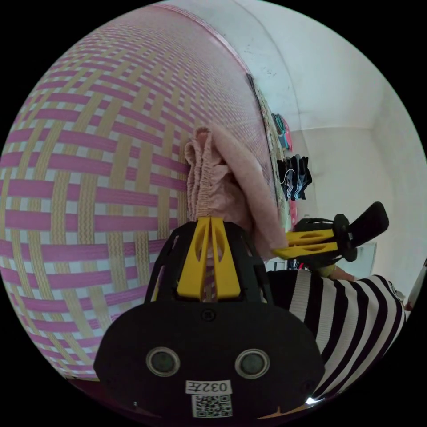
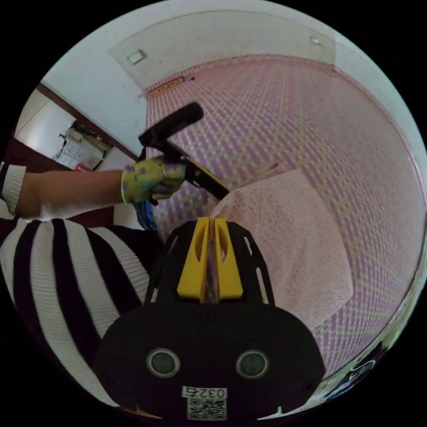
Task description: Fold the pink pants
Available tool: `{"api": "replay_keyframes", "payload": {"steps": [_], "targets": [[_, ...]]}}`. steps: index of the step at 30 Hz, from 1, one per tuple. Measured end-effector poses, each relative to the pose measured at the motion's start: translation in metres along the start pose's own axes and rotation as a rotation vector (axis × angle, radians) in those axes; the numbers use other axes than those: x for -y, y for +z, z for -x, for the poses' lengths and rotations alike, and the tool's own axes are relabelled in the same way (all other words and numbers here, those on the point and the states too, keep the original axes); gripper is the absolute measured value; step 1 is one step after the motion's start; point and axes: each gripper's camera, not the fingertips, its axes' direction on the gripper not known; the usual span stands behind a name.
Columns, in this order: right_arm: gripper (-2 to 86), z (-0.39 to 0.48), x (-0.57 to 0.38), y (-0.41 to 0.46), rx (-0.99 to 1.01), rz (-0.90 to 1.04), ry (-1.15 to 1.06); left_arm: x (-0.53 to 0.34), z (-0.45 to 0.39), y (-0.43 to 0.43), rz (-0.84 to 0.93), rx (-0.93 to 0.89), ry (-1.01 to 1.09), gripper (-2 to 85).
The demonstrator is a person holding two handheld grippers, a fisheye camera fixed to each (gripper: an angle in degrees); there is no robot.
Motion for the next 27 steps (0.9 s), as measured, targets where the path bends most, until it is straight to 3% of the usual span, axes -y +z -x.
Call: {"api": "replay_keyframes", "payload": {"steps": [3, 7, 10, 15, 20, 24, 27], "targets": [[3.7, -0.019, 0.001, 0.034, 0.115, 0.145, 0.012, -0.005, -0.005, 0.0, 0.0, -0.004, -0.004, -0.9], [8.7, -0.042, -0.009, 0.006, 0.318, 0.029, 0.038, -0.02, -0.047, -0.026, -0.141, 0.118, 0.065, -0.9], [6.7, -0.043, -0.024, -0.032, 0.526, -0.085, -0.051, -0.024, -0.091, -0.034, -0.201, 0.168, 0.21, -0.9], [4.4, -0.09, -0.097, -0.091, 0.427, -0.263, 0.174, -0.008, -0.128, 0.009, 0.07, -0.009, 0.408, -0.9], [0.1, -0.148, -0.232, -0.121, 0.404, -0.357, 0.513, -0.023, -0.14, 0.041, 0.362, 0.131, 0.528, -0.9], [-0.8, -0.154, -0.27, -0.12, 0.363, -0.249, 0.554, -0.037, -0.126, 0.05, 0.463, 0.299, 0.556, -0.9], [-0.9, -0.159, -0.282, -0.122, 0.36, -0.188, 0.57, -0.038, -0.113, 0.049, 0.462, 0.279, 0.538, -0.9]]}}
